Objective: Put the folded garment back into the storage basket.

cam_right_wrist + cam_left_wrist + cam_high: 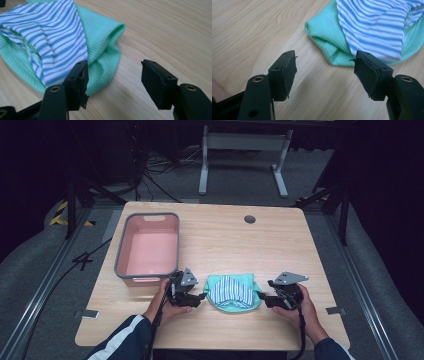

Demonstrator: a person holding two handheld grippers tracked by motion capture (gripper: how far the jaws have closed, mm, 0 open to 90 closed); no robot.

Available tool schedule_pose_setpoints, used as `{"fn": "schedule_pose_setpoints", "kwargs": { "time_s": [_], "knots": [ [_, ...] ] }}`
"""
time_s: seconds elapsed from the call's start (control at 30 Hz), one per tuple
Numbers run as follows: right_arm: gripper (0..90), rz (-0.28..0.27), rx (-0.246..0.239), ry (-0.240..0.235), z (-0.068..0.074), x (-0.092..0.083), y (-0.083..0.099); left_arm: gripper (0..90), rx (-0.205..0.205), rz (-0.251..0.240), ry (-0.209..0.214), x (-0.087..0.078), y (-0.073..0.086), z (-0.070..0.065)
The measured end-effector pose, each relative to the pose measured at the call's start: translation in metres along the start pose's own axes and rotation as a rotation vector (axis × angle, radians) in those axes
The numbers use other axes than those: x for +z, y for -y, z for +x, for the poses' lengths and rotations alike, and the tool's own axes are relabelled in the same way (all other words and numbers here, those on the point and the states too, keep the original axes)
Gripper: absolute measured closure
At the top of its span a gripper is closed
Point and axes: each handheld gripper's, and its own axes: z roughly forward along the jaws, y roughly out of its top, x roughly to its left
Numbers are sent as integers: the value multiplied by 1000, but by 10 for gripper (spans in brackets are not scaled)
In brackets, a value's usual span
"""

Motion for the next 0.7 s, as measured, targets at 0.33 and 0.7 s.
{"fn": "schedule_pose_setpoints", "kwargs": {
  "time_s": [0.33,0.7],
  "knots": [
    [432,-5,-17,12,9,17,-19,404,19,4,6,17,-16,5],
    [459,47,-3,1,10,37,-15,387,17,37,43,31,-14,1]
  ]
}}
